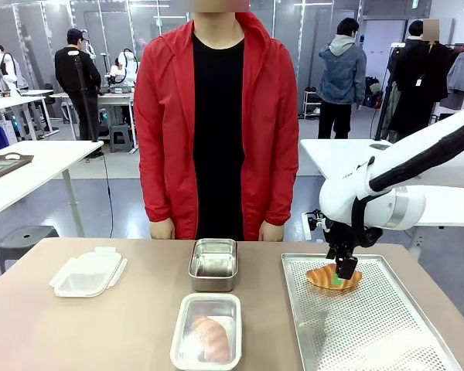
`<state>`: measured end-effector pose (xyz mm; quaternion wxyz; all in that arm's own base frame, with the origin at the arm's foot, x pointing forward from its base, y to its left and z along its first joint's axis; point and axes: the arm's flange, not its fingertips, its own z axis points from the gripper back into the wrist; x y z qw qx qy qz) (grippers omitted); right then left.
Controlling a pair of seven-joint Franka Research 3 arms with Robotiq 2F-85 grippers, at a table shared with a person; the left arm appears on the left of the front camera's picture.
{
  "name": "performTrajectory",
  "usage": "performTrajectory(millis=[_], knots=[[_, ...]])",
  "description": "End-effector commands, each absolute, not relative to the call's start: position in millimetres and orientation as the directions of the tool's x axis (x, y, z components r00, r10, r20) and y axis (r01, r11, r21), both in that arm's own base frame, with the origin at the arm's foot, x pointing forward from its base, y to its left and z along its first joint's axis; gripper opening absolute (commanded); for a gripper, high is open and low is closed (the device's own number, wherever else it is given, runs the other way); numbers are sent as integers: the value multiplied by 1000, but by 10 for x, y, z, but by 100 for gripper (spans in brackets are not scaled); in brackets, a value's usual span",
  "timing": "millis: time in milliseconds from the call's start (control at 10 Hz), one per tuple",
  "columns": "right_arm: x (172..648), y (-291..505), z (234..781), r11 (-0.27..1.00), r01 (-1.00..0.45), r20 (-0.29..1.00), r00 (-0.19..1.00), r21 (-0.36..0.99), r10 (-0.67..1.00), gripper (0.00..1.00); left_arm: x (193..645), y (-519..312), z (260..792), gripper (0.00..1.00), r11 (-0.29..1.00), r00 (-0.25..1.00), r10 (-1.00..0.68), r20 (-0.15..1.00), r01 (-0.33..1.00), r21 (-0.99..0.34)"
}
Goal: Place the bread into the airtight container.
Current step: Pick up a Butter Roll and place it into an empty Airtight Container.
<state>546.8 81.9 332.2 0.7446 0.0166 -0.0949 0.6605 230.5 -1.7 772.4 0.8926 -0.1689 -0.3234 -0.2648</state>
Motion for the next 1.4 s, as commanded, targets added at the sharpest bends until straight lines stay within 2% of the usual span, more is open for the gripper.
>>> performTrajectory(millis=[0,700,1300], knots=[[5611,824,3229,108,-990,134,95,-93,986,100,2298,-17,7727,100,788,641,-375,670,601,-134],[5738,758,2959,125,-991,84,121,-48,989,100,2298,-17,7727,100,788,641,-375,670,601,-134],[5727,732,3016,127,-990,73,123,-55,990,40,2298,-17,7727,100,788,641,-375,670,601,-134]])
